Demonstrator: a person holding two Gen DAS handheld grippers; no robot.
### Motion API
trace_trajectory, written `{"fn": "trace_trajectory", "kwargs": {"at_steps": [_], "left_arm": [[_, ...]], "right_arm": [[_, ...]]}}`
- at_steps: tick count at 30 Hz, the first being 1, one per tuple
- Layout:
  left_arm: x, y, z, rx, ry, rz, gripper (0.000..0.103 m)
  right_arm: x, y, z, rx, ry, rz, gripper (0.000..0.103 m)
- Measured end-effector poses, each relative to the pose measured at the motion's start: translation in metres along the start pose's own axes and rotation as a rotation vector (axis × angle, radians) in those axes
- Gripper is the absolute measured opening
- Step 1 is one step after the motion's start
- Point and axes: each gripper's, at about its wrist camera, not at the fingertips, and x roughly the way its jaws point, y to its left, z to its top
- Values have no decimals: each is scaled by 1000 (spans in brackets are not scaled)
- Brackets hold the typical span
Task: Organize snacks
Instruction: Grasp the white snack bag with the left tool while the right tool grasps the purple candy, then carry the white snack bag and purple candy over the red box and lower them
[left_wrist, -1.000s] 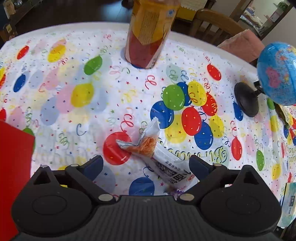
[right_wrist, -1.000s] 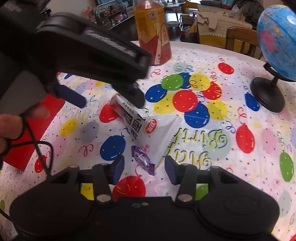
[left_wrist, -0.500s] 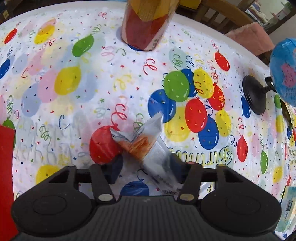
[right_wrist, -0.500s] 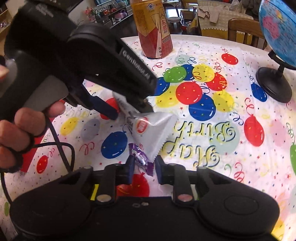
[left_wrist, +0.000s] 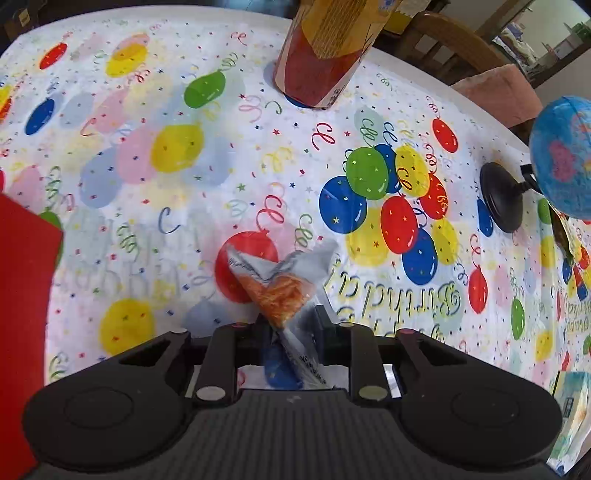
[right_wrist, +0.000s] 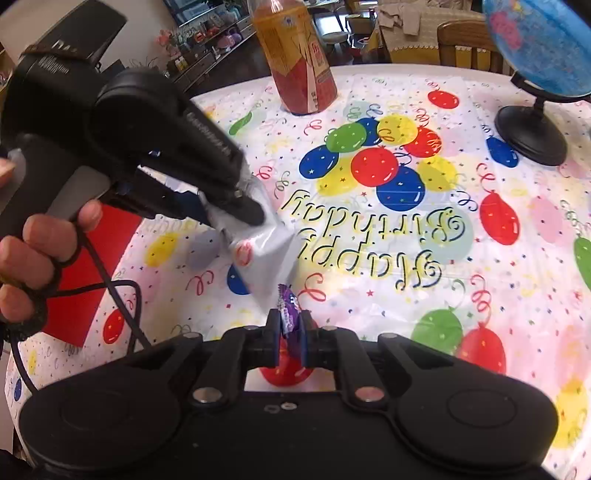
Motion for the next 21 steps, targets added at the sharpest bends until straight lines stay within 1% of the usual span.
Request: {"fn": "trace_trajectory", "kwargs": {"at_steps": [1,7,11,16,21], "left_arm": [[-4,1,-2,6,-2,0,17],[-25,12,-18,26,-31,-5,15],[-43,20,-33,45,-49,-21,14],[-69,29,-56,68,-77,-38,14],[-103,35,-79,130,-100,-28,14]], "right_arm": [[-4,1,-1,3,-5,-3,8],[-29,11,-9,23,-34,-25,8],[-46,19,-14,38,-57,-43,8],[-66,36,-20,47,-82,-41,8],[-86,60,-25,52,-102,-49,8]]}}
